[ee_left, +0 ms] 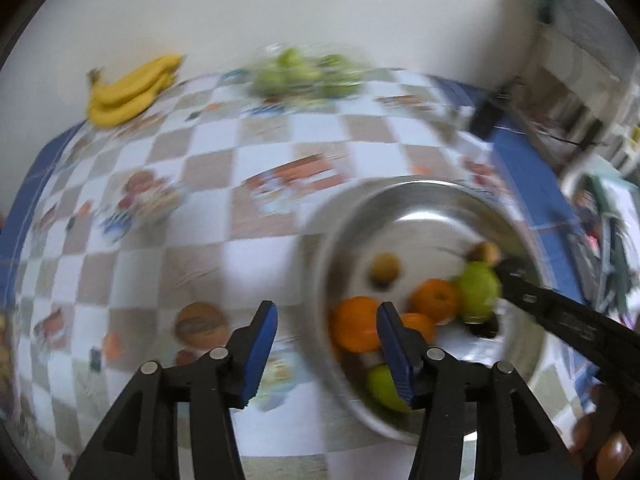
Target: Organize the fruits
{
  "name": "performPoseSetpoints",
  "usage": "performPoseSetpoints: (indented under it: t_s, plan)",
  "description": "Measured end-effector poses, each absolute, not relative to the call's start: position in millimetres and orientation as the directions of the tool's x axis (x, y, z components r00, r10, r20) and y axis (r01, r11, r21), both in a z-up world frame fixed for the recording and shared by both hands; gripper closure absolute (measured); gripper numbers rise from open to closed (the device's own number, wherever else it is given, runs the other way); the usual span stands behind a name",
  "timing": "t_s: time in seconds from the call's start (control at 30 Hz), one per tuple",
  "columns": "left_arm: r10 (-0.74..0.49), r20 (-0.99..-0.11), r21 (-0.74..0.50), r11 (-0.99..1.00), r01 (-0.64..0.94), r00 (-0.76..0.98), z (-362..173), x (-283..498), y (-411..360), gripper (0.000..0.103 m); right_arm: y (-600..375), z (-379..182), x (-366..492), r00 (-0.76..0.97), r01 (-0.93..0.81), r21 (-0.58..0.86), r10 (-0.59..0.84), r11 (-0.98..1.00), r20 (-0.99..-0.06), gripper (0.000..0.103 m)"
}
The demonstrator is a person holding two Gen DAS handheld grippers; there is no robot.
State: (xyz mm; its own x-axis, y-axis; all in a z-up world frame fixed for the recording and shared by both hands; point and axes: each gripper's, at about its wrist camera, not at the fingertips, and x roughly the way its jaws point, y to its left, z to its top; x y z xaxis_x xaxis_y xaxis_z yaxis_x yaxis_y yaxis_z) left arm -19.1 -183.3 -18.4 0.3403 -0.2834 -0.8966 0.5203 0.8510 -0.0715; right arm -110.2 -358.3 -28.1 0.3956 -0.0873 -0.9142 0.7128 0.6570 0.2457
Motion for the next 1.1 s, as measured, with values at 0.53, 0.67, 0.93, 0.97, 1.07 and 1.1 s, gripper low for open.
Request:
performPoseSetpoints:
  t_s: [0.53, 0.67, 0.93, 0.97, 1.07, 1.1]
  plan:
    - [-0.082, -0.936, 0.023, 0.956, 0.292, 0.341, -38.0, 15.9, -136.3, 0.001, -329.1, -16.4, -87.5, 0.416, 0.604, 0.209, -0.081, 0.769, -0.906, 0.037]
    - [-0.071, -0.934, 0.041, 0.952, 0.303, 0.349, -37.8, 16.5, -137.0, 0.0, -327.5, -14.9, -86.7, 0.417, 0.6, 0.202, -0.088, 0.774, -0.904, 0.032]
    - [-0.086, -0.925, 0.038, 0.948, 0.317, 0.369, -35.3, 17.5, -134.3, 0.0, -322.1, -12.9, -86.5, 0.425, 0.591, 0.192, -0.1, 0.784, -0.9, 0.015]
    - [-0.091, -0.924, 0.036, 0.946, 0.321, 0.372, -34.6, 17.2, -134.2, 0.0, -320.8, -12.2, -86.4, 0.426, 0.589, 0.188, -0.104, 0.786, -0.899, 0.015]
    - [-0.103, -0.915, 0.037, 0.941, 0.336, 0.39, -30.8, 16.4, -133.8, 0.0, -317.3, -10.4, -86.0, 0.429, 0.582, 0.182, -0.109, 0.792, -0.897, 0.014]
    - [-0.107, -0.912, 0.036, 0.94, 0.338, 0.396, -29.4, 16.4, -133.3, 0.0, -315.3, -9.6, -85.6, 0.431, 0.578, 0.183, -0.108, 0.795, -0.896, 0.014]
